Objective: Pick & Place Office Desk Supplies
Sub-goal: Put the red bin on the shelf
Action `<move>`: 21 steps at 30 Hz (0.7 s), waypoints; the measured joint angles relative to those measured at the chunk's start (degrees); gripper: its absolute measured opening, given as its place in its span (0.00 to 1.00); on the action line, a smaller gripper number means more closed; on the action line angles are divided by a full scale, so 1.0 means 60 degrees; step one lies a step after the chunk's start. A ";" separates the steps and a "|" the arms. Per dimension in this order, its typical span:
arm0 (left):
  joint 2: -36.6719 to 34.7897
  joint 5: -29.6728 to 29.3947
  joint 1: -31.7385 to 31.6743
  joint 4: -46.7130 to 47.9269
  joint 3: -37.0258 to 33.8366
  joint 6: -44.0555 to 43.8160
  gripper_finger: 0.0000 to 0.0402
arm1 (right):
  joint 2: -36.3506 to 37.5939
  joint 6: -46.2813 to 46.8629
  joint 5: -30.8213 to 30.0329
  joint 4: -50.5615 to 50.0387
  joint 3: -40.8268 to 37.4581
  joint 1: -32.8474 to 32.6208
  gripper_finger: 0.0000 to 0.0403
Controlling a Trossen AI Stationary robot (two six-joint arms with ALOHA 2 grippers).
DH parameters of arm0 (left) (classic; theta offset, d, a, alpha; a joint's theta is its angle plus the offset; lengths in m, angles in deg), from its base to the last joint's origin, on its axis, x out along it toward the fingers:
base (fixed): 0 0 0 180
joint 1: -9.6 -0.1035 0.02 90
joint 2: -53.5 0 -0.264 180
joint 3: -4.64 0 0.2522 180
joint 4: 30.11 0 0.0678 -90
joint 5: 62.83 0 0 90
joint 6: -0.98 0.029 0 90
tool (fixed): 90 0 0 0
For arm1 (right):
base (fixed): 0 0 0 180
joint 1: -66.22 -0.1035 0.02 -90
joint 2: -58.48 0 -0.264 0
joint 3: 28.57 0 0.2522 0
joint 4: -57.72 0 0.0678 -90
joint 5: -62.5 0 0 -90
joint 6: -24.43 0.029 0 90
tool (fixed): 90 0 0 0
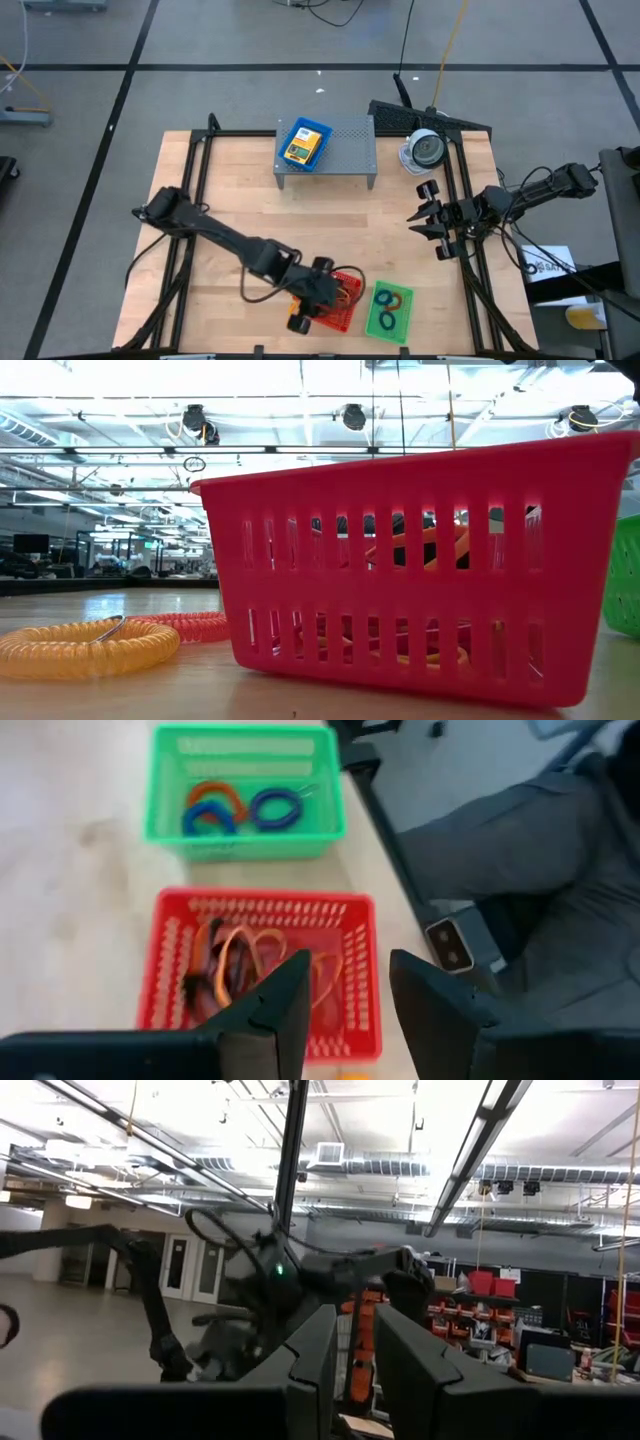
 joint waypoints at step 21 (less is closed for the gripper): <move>-0.0413 -0.2750 0.1089 0.1648 -0.2317 -0.5865 0.36 | -0.0003 0.0033 0.0004 0.0018 0.0000 -0.0003 0.14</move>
